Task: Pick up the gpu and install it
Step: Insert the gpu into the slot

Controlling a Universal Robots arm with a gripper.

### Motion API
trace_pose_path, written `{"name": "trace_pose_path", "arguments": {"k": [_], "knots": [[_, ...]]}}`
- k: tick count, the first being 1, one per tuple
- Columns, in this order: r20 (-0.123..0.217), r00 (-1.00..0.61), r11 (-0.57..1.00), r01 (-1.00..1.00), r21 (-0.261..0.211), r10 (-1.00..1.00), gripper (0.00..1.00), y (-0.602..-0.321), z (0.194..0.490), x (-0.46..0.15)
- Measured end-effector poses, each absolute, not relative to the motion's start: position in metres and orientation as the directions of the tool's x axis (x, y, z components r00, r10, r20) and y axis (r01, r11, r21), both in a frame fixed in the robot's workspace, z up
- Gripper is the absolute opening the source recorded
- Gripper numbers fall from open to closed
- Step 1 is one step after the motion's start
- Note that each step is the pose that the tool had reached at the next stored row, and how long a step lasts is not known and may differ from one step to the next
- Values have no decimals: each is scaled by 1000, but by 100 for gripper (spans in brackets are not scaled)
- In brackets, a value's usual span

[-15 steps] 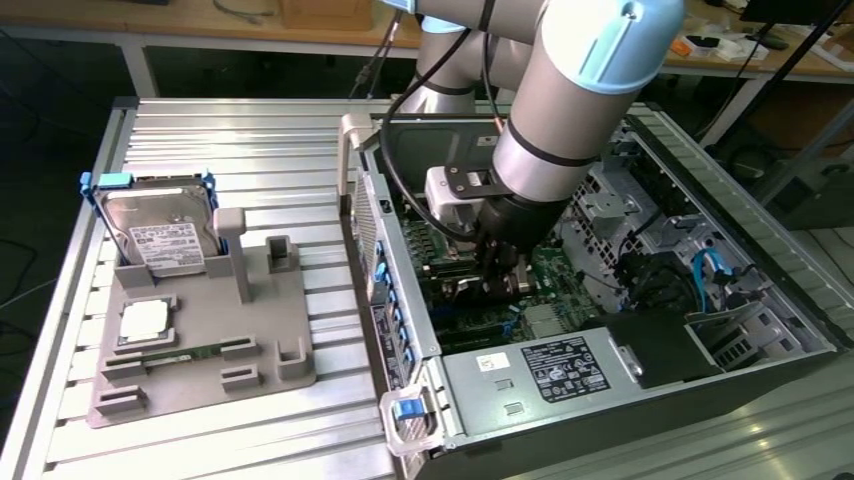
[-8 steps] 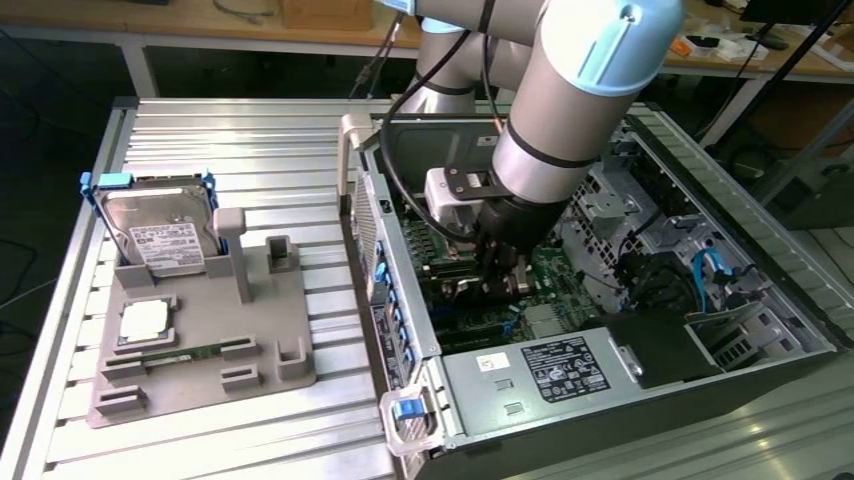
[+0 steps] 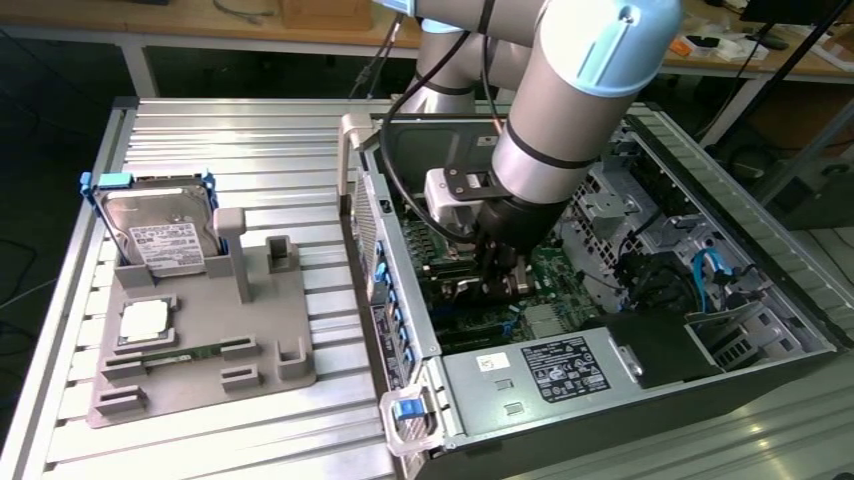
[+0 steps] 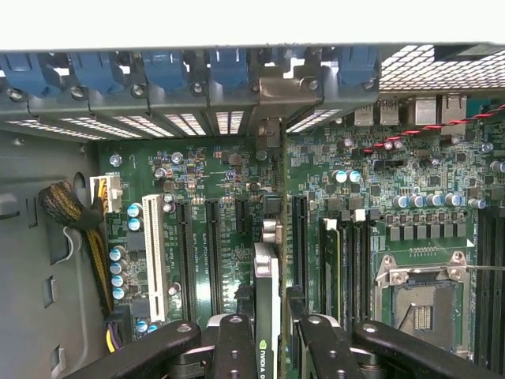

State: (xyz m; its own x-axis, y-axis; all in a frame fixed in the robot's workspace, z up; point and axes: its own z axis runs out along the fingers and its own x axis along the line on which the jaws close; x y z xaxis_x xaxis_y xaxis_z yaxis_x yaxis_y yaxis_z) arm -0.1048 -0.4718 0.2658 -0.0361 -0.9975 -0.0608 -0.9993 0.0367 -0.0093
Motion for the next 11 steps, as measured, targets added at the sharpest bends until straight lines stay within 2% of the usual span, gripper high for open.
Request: {"name": "trace_pose_path", "arguments": {"k": [11], "knots": [[-63,-36,37,-999,-9,-997,27,-472,261,-105]]}}
